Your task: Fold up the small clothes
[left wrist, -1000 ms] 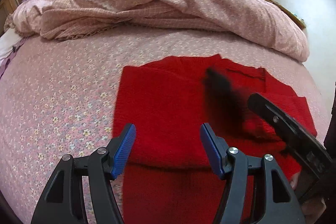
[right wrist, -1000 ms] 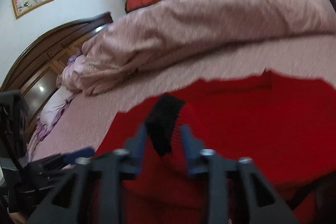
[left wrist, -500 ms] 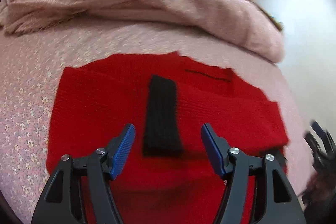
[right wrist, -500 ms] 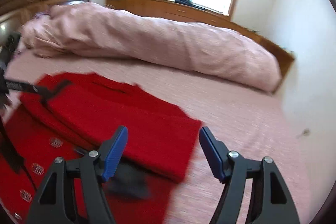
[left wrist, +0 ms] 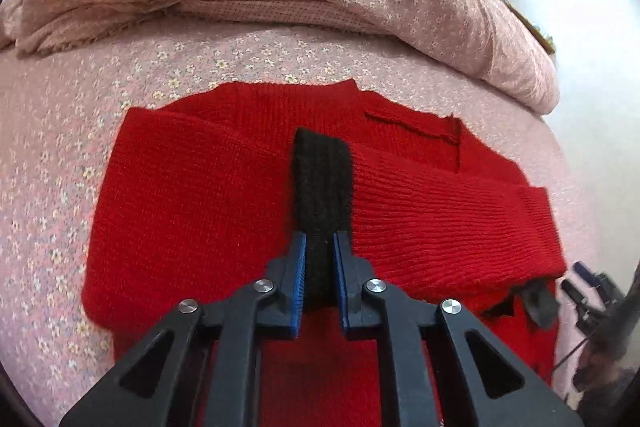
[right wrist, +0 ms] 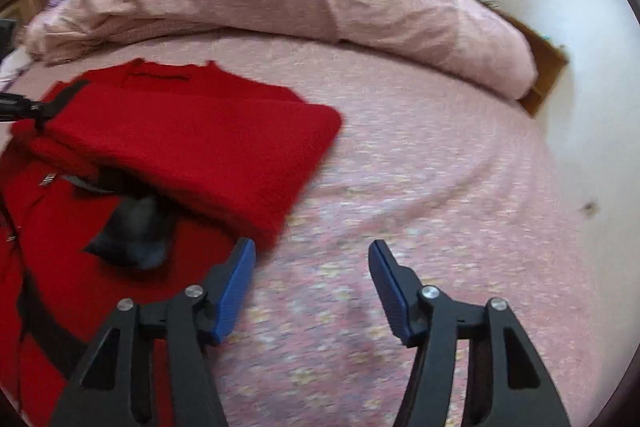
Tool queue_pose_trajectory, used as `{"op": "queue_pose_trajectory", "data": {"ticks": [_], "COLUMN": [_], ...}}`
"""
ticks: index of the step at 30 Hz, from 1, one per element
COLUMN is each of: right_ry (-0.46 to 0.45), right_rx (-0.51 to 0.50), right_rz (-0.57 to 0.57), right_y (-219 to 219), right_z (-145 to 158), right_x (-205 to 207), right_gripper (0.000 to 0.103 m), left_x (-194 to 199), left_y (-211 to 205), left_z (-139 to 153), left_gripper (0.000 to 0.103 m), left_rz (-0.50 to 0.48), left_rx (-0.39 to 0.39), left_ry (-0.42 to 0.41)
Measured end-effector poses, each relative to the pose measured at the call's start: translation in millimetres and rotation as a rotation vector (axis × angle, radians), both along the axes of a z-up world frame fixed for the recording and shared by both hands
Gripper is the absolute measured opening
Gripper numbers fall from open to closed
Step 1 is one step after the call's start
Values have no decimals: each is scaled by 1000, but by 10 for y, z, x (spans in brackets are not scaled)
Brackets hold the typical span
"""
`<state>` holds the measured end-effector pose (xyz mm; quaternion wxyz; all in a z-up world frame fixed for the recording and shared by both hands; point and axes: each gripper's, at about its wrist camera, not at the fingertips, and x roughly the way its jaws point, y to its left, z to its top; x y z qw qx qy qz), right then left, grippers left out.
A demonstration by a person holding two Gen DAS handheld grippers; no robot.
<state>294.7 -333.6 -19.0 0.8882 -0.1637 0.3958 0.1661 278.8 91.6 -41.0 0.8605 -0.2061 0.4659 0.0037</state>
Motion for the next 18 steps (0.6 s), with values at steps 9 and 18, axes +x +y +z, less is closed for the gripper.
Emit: {"op": "queue_pose_trajectory", "data": {"ticks": [9,18], "right_ry": [-42,-85], "right_rx": [-132,-93], "right_rz": [51,-21], "right_y": [413,248], "right_z": [-217,-57], "right_x": [63,26], "right_gripper": [24,10], "left_x": [-133,-238], "left_y": [-22,-2], "left_z": [139,204], "left_gripper": [6,0], "left_rz": [-28,-44], "left_rx": [-15,-10], "left_ry": [-11,-16]}}
